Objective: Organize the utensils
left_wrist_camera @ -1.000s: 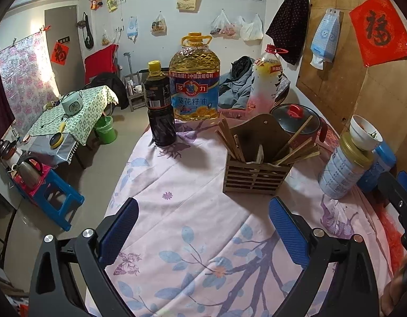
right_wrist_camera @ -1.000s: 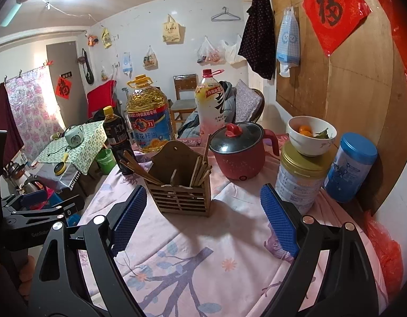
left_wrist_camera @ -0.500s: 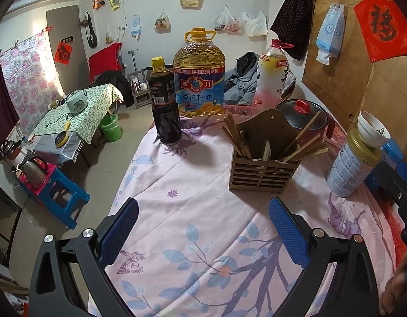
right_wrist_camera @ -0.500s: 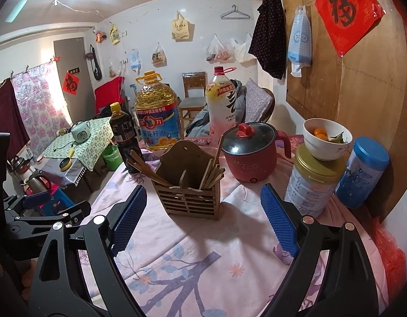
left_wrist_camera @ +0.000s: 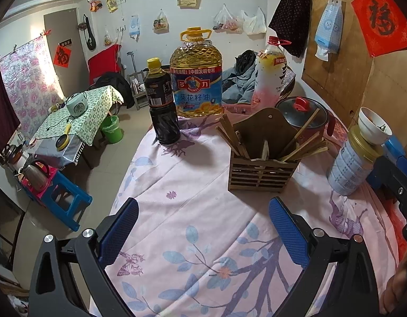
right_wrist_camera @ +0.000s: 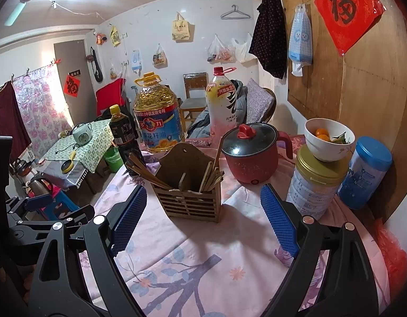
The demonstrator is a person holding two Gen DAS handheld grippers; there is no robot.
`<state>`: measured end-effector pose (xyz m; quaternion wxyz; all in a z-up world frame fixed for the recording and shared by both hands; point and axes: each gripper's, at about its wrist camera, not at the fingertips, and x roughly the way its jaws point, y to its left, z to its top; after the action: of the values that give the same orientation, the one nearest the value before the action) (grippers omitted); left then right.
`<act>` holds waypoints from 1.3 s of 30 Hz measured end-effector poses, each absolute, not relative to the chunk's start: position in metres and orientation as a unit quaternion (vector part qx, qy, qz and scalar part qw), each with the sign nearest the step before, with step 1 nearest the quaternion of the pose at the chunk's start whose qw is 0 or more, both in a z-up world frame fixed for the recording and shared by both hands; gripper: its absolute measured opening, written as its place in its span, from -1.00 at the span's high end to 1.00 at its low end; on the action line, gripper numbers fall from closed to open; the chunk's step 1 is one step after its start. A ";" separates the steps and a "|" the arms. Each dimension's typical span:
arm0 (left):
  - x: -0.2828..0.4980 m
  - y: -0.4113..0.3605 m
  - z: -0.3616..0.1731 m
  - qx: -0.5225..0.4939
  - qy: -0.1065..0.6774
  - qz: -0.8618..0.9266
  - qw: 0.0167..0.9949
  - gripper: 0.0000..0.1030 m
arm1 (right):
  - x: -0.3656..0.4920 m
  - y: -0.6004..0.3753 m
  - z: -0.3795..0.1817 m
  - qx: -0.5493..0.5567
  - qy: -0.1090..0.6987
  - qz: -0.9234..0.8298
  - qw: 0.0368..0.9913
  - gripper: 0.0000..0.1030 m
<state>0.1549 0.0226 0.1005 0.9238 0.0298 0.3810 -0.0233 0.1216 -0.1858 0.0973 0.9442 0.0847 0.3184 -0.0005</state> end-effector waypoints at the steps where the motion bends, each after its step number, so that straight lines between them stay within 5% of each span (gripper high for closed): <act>1: 0.155 0.022 0.101 0.029 0.381 -0.024 0.924 -0.88 | 0.122 -0.186 0.097 0.085 0.318 0.000 0.944 -0.66; 39: 0.159 0.023 0.101 0.030 0.381 -0.027 0.924 -0.89 | 0.122 -0.187 0.098 0.087 0.318 0.000 0.944 -0.66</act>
<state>0.1590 0.0233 0.1010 0.9236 0.0304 0.3813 -0.0268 0.1221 -0.1869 0.0981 0.9440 0.0871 0.3183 -0.0001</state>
